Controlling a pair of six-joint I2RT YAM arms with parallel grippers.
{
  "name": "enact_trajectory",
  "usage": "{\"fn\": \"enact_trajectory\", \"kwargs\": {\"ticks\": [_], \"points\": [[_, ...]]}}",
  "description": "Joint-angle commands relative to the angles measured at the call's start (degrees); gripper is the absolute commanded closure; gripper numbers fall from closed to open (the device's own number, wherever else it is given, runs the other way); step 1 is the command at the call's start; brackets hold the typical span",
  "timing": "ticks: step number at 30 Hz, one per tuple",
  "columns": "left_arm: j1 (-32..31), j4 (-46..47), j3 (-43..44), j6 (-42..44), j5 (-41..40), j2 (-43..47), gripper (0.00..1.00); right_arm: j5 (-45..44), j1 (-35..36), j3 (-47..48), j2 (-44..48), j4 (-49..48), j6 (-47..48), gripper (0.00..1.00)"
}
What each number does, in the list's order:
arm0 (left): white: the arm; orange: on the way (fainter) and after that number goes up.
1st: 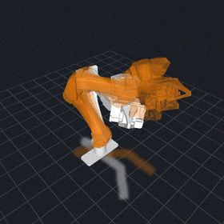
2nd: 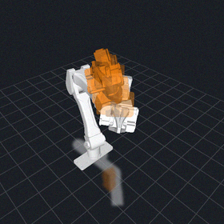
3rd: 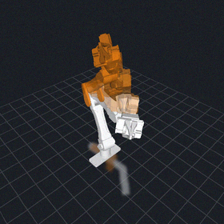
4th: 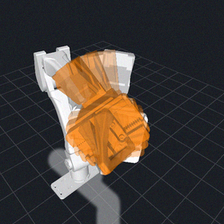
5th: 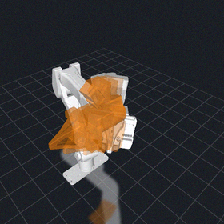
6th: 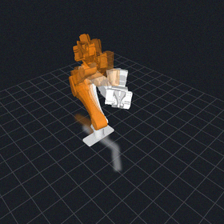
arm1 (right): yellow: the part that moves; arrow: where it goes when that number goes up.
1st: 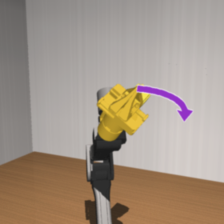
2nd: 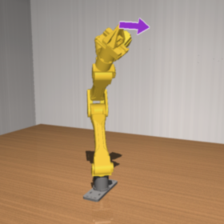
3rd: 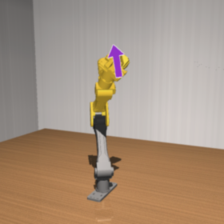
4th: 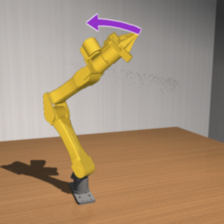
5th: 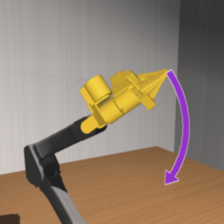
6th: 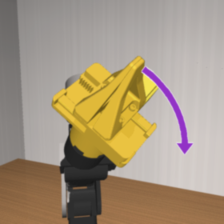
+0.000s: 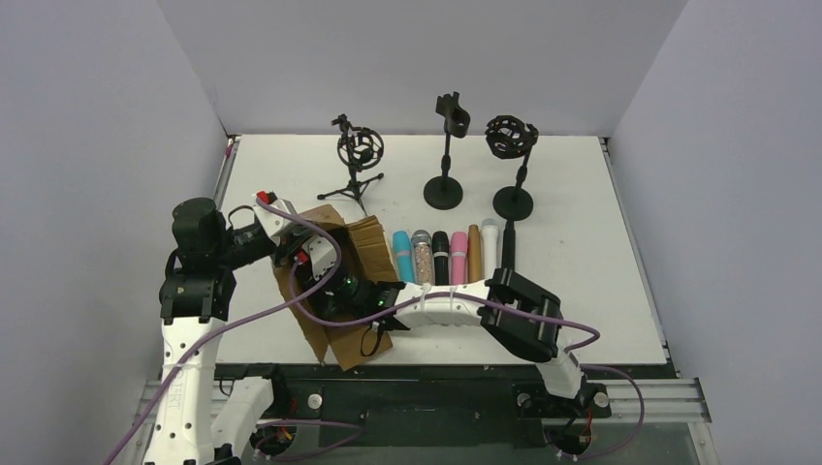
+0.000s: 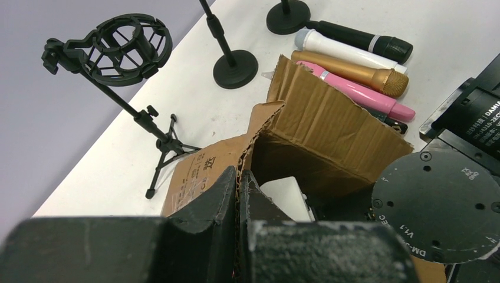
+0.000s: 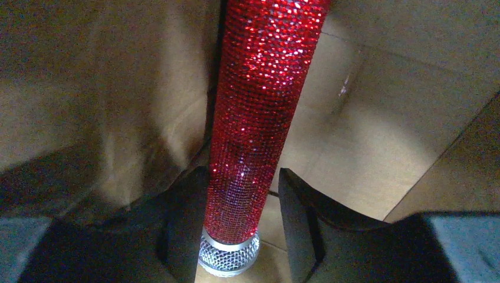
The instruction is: Attach the microphones to the stand
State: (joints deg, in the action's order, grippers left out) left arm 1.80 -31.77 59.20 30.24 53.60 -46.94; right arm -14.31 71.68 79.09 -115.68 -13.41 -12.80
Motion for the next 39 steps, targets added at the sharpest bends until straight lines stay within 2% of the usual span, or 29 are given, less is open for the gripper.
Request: {"fn": "enact_trajectory", "kwargs": {"ticks": [1,7,12,14,15,18,27,39], "points": [[-0.3,0.4,2.1,1.4,0.0,1.4,1.00,-6.3,-0.5,1.7,-0.7,-0.5,-0.2,0.58],[-0.3,2.0,1.9,0.5,-0.3,1.5,1.00,-10.3,-0.2,5.6,-3.7,5.8,-2.1,0.65],[-0.3,2.7,1.9,-0.2,-0.7,1.7,1.00,-10.7,-0.2,6.2,-5.2,6.5,-1.9,0.67],[-0.3,1.8,1.9,0.8,-0.8,1.8,1.00,-10.2,-0.4,5.8,-5.0,6.9,-2.1,0.78],[-0.3,1.3,1.9,2.4,-1.1,1.8,1.00,-9.6,-0.5,5.5,-4.6,6.7,-2.1,0.88],[-0.3,0.1,0.6,7.7,-3.0,1.8,1.00,-8.6,-0.5,2.5,-1.2,5.2,-2.0,0.99],[1.0,6.7,-1.3,10.2,-8.3,-0.6,1.00,-3.6,-0.7,-4.7,11.6,3.3,-3.2,1.00],[1.9,9.8,-1.6,10.9,-9.7,-3.0,1.00,2.0,-0.7,-7.5,20.5,9.0,-4.6,1.00]]}}
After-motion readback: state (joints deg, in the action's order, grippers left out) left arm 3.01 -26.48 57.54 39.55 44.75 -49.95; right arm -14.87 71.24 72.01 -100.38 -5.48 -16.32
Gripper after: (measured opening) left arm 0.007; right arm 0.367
